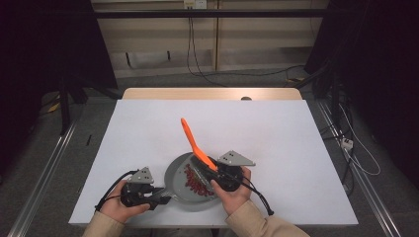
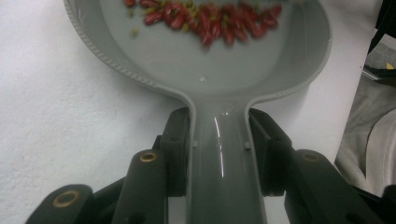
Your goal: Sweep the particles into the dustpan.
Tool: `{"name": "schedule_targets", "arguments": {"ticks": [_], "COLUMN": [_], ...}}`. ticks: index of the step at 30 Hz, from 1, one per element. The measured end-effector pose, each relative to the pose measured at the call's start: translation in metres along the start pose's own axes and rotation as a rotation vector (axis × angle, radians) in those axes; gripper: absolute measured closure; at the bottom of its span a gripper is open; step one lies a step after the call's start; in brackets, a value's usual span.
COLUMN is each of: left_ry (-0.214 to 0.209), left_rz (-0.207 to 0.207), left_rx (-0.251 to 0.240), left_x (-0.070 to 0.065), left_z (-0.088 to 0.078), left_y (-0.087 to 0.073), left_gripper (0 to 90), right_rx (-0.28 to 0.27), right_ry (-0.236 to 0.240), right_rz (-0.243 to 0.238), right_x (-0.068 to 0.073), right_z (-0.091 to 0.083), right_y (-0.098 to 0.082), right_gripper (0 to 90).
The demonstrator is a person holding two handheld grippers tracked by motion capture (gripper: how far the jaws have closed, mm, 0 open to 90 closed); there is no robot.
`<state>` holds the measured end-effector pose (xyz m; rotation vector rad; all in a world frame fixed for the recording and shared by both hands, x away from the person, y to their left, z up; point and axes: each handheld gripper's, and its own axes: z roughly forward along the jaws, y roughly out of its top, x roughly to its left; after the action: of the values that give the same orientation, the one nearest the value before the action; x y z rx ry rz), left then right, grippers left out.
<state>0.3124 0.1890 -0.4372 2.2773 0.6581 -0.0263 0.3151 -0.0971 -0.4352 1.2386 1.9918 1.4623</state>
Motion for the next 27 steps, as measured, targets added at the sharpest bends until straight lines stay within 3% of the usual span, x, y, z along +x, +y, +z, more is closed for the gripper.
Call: {"name": "schedule_targets", "arguments": {"ticks": [4, 10, 15, 20, 23, 27], "left_ry": [-0.004, 0.006, -0.001, 0.002, 0.001, -0.001], "left_rz": [-0.001, -0.002, -0.005, 0.000, 0.002, -0.004], "left_rx": [0.000, 0.004, 0.004, 0.007, 0.015, 0.019], "left_x": [0.001, 0.001, 0.002, 0.003, 0.003, 0.003], "left_z": [-0.001, -0.002, -0.003, -0.004, -0.004, -0.003], "left_y": [0.000, 0.001, 0.001, 0.001, 0.002, 0.002], "left_gripper": [62.3, 62.3, 62.3, 62.3, 62.3, 62.3], "right_rx": [-0.018, -0.025, -0.002, 0.033, 0.033, 0.043], "right_ry": [0.014, -0.019, -0.069, -0.142, -0.134, -0.091], "right_rz": [0.000, -0.024, -0.054, -0.115, -0.131, -0.148], "right_x": [-0.005, -0.019, -0.033, -0.042, -0.038, -0.018], "right_z": [-0.001, -0.009, -0.009, -0.005, -0.003, 0.003], "right_y": [0.005, 0.012, 0.010, 0.002, -0.003, -0.005], "right_gripper": [71.4, 71.3, 71.3, 71.3, 71.4, 71.1]}}
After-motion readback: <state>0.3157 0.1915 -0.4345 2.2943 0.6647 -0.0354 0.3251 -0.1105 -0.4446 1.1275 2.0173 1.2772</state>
